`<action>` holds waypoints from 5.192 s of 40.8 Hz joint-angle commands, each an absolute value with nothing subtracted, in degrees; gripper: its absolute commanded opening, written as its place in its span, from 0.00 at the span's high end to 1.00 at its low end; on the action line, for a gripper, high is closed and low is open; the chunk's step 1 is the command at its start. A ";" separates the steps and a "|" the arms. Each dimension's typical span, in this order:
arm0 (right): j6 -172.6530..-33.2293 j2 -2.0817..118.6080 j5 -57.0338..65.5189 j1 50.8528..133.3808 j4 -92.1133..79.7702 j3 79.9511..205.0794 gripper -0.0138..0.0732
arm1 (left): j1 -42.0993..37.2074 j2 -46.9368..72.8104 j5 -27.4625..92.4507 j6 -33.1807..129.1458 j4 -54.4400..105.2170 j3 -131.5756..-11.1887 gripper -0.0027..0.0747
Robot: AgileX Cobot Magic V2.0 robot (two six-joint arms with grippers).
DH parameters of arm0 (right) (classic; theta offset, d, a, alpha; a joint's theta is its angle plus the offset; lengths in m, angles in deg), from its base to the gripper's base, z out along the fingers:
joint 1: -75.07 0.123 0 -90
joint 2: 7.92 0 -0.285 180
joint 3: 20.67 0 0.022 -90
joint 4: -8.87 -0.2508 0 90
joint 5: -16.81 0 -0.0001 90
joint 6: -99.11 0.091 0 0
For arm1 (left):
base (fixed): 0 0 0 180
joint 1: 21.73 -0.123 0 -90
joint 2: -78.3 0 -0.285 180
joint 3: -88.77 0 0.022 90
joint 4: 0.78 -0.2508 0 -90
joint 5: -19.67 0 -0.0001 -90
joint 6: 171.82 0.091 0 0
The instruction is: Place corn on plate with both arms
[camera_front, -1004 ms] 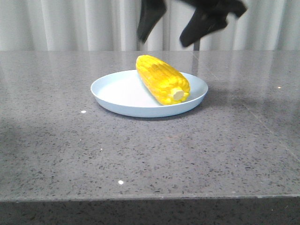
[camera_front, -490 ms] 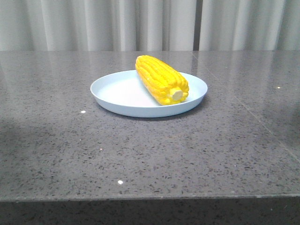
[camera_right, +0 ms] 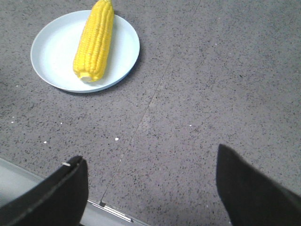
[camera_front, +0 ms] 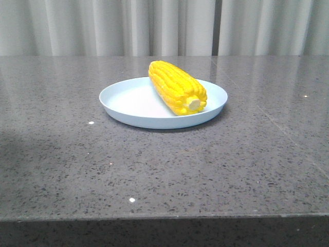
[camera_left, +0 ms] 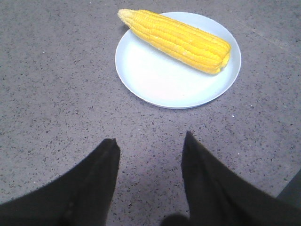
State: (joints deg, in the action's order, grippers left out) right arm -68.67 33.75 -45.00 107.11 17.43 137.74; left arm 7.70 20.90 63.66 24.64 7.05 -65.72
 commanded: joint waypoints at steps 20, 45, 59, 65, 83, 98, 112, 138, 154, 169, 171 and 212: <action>-69.28 32.81 -41.31 107.14 17.84 138.41 0.85 | 8.11 21.13 59.40 24.24 7.71 -67.17 0.99; -69.28 32.81 -41.24 107.14 17.89 138.41 0.92 | 7.15 22.84 59.16 24.24 7.71 -66.55 0.99; -69.28 32.81 -41.24 107.14 17.89 138.41 0.92 | -13.09 46.03 33.03 25.00 5.36 -43.51 0.99; -69.28 32.81 -41.24 107.14 17.89 138.41 0.92 | -16.67 55.34 19.67 25.00 5.36 -29.83 0.99; -69.28 32.81 -41.24 107.14 17.89 138.41 0.92 | -18.14 72.04 18.47 14.72 -0.78 -16.70 0.99; -69.28 32.81 -41.30 107.14 17.89 138.41 0.92 | -19.35 72.04 15.44 14.72 0.00 -13.56 0.99; -69.28 32.81 -41.30 107.14 17.89 138.41 0.92 | -19.35 71.93 15.44 14.72 0.00 -13.56 0.99; -69.28 31.77 -40.43 107.14 17.90 137.50 0.92 | -19.35 71.93 15.44 14.72 0.00 -13.56 0.99; -88.63 15.15 -20.46 86.09 3.21 115.64 0.92 | -19.35 71.93 15.44 14.72 0.00 -13.56 0.99; -88.63 1.96 7.06 70.87 0.87 90.69 0.92 | -19.35 71.93 15.44 14.72 0.00 -13.56 0.99; -88.63 0.66 9.00 70.87 0.58 88.34 0.92 | -19.35 71.93 15.44 14.72 0.00 -13.56 0.99; -88.09 -1.69 17.79 74.71 -0.19 80.88 0.92 | -19.35 71.93 15.44 14.72 0.00 -13.56 0.99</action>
State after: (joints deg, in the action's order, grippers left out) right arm -87.83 -0.69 12.39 74.61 -1.79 80.57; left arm -19.17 70.73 20.08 15.20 -0.21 -13.78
